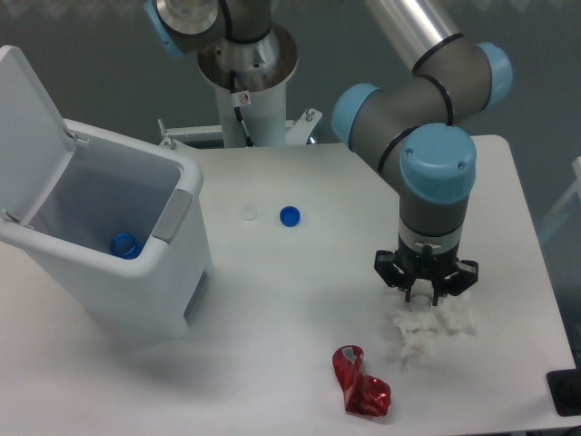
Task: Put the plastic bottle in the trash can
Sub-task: 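Lift the gripper holding the small clear bottle off the tissue pile, then carry the clear bottle over the open white trash bin and lower it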
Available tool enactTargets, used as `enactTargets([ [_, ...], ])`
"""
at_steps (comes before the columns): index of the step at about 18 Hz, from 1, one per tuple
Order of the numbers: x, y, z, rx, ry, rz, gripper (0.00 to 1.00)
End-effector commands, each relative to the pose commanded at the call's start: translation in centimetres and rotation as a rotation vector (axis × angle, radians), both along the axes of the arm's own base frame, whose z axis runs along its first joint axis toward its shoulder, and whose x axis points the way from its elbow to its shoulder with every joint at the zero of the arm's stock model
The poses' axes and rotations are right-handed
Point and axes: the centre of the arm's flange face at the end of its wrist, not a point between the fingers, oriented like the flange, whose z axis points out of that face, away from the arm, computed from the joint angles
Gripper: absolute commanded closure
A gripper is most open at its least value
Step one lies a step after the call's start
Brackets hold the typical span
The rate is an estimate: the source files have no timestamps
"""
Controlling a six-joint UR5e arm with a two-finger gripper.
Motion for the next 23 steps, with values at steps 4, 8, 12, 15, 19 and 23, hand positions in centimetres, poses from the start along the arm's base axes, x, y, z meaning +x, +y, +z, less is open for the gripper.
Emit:
enactTargets([
  [4,0.0,0.0,0.3,0.005,0.002,0.001,0.97],
  [8,0.5,-0.2,2.8,0.050,0.017,-0.004,0.97],
  [12,3.4,-0.2,8.0,0.161,0.030,-0.006,0.99],
  [15,7.7,1.4,11.4,0.251,0.024,0.062,1.00],
  [19,12.6,3.3,16.3,0.382,0.070,0.117,1.00],
  [23,16.9,4.5,19.2,0.466,0.081,0.141,1.00],
])
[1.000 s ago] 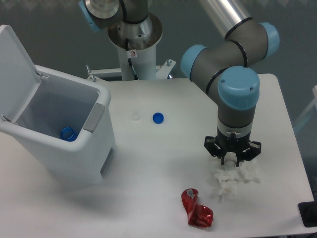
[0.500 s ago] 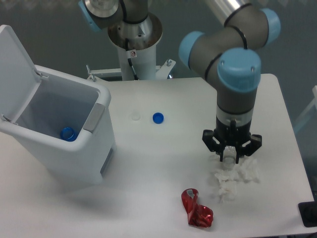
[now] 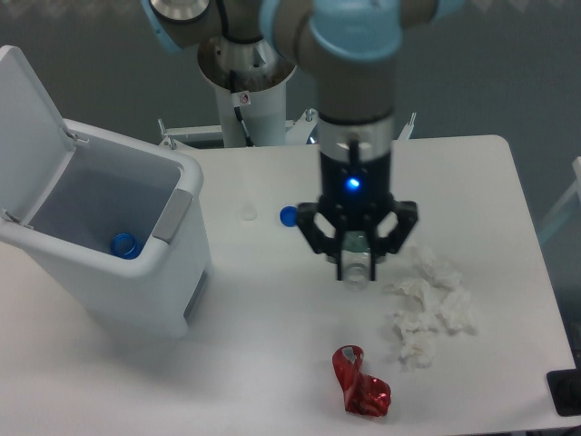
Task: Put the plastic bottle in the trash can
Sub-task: 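Carry the clear bottle over the open white trash bin and lower it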
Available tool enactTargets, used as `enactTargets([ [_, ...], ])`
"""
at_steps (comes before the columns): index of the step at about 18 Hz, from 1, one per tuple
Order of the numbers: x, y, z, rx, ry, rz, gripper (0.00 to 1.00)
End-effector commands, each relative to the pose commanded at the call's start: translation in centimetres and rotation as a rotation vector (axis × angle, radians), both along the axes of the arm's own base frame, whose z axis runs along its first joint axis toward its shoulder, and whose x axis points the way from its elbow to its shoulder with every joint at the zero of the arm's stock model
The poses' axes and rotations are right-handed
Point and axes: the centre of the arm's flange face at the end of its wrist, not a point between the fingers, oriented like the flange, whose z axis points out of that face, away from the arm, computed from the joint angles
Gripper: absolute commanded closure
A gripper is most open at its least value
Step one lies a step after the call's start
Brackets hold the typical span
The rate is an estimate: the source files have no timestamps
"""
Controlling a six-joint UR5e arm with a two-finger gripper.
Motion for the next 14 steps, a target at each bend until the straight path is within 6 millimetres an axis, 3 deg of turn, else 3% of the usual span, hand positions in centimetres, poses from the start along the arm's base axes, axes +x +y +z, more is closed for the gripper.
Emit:
enactTargets([
  [8,7.7,-0.2,7.7,0.256,-0.054,0.020,1.00],
  [11,10.6,0.5,8.2,0.271,-0.071,-0.005,1.00],
  [14,13.5,2.6,7.0,0.260,-0.112,-0.040,0.99],
])
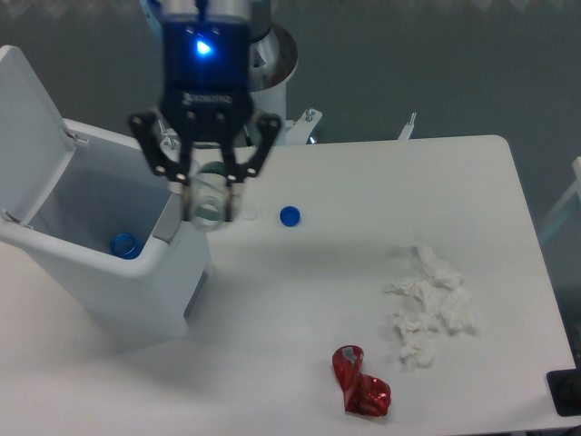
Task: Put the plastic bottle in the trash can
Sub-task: 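Carry the clear bottle over the open white trash bin and lower it, then open the gripper to drop the clear bottle into the bin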
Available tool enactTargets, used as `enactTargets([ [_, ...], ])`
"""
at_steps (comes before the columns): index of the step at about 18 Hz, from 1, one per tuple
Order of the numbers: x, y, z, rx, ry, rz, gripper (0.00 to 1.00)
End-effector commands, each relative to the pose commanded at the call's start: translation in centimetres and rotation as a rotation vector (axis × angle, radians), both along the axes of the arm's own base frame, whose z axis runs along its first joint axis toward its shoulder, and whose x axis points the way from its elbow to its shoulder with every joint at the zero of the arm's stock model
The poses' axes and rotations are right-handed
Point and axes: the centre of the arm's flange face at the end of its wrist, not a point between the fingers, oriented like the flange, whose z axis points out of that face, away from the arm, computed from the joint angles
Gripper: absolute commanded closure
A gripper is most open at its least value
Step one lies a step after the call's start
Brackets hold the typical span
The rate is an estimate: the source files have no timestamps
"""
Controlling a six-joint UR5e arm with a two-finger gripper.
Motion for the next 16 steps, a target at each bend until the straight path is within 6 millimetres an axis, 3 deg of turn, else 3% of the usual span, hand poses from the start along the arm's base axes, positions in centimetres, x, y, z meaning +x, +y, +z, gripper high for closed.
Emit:
enactTargets([
  [3,3.0,2.2,-1.5,-0.007,-0.033,-0.039,0.98],
  [6,4.6,3.0,-2.5,-0.014,-0.052,-0.055,0.96],
  [10,5.8,2.6,-4.0,-0.042,-0.063,-0.073,0.95],
  [16,5.9,2.6,-5.7,-0.073,-0.062,-0.089,0.88],
])
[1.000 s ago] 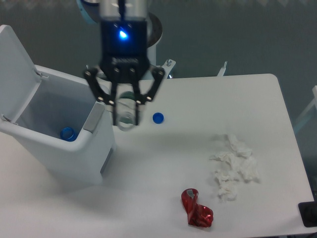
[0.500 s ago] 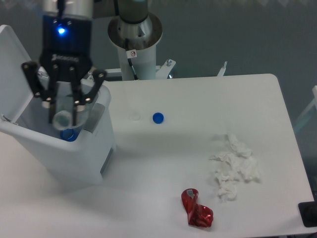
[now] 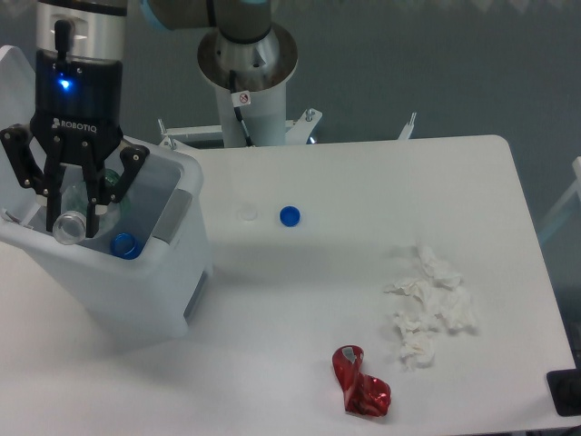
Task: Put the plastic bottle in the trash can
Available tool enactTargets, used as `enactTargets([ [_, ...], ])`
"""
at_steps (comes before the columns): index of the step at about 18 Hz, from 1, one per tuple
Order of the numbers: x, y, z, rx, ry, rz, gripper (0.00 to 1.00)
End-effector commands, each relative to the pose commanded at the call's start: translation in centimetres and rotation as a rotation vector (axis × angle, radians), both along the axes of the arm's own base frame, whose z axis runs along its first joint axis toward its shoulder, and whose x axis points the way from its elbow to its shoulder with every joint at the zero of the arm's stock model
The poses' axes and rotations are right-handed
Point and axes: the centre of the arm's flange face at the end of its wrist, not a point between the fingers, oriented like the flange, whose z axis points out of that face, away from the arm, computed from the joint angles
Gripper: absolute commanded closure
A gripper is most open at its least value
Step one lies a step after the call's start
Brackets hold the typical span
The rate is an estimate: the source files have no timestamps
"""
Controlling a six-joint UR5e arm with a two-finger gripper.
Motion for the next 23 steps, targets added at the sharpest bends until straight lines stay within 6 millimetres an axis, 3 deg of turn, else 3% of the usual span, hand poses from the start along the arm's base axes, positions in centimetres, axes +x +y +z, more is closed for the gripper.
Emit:
enactTargets([
  [3,-0.2,0.3,-0.9,-0.009,-0.004,-0.001,0.84],
  [5,-0.2,0.4,-1.2,-0.013,0.002,-0.011,0.60],
  [8,-0.1,0.4,-1.2,-0.015,0.006,-0.018,0.45],
  [13,-0.2,0.3,-1.2,-0.020,0.040,-0.058,0.02],
  [19,-1.0,0.3,0.3,-0.006,0.103,-0.104,0.00],
  [20,-1.8,0.1,-0.1,-0.018,0.106,-0.099,0.00],
  [23,-6.6,-1.2,-2.2,-0.078,0.110,-0.003,0.00],
])
